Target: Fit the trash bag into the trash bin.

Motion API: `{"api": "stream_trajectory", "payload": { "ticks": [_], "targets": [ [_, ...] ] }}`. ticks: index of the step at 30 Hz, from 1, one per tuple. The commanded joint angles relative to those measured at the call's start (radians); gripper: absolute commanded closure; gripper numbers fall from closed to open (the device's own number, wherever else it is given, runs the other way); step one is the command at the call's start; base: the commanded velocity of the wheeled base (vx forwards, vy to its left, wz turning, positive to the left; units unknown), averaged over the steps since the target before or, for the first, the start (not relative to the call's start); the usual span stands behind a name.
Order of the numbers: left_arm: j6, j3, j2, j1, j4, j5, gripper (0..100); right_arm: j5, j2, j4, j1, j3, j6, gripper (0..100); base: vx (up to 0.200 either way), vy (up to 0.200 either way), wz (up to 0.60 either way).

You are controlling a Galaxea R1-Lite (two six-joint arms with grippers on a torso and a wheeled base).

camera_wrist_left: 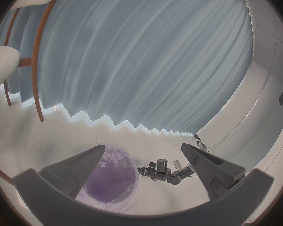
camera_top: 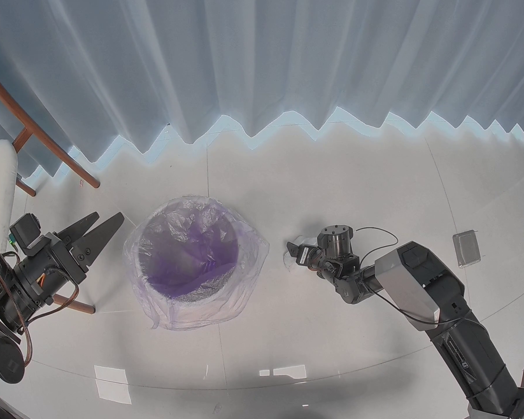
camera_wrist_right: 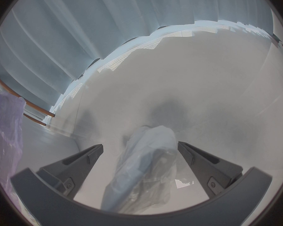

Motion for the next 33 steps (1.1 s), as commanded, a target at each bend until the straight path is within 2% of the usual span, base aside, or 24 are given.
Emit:
{"api": "stream_trajectory", "payload": {
  "ticks": [1, 6, 7, 11, 19, 21, 24, 27, 33],
  "targets": [
    [0.0, 0.001, -0.002, 0.0, -0.001, 0.001, 0, -0.002, 0.018, 0.019, 0.001, -0.029, 0.001, 0, 0.0, 0.0, 0.0],
    [0.001, 0.004, -0.006, -0.008, -0.001, 0.004, 0, -0.014, 0.046, 0.028, -0.01, -0.058, 0.0, 0, 0.0, 0.0, 0.0],
    [0.001, 0.008, -0.008, -0.009, -0.001, 0.004, 0, -0.021, 0.054, 0.033, -0.012, -0.058, 0.0, 100, 0.0, 0.0, 0.0],
    [0.001, 0.021, -0.01, -0.037, -0.001, 0.005, 0, -0.024, 0.08, 0.056, -0.013, -0.058, 0.006, 100, 0.0, 0.0, 0.0],
    [0.001, 0.015, -0.04, -0.034, -0.001, 0.005, 0, -0.047, 0.034, 0.048, -0.013, -0.058, 0.024, 100, 0.0, 0.0, 0.0],
    [0.0, 0.004, -0.037, -0.026, 0.002, 0.005, 0, -0.047, -0.038, 0.04, -0.009, -0.058, 0.067, 100, 0.0, 0.0, 0.0],
    [0.0, -0.007, -0.034, -0.016, 0.007, 0.019, 0, -0.047, -0.163, 0.033, -0.002, 0.064, 0.139, 100, 0.0, 0.0, 0.0],
    [0.0, -0.016, -0.026, 0.004, 0.01, 0.053, 0, -0.044, -0.331, -0.004, 0.016, 0.277, 0.219, 100, 0.0, 0.0, 0.0],
    [0.0, -0.034, -0.01, 0.006, 0.001, 0.079, 0, 0.012, -0.586, -0.154, 0.033, 0.658, 0.244, 100, 0.0, 0.0, 0.0]
  ]
}}
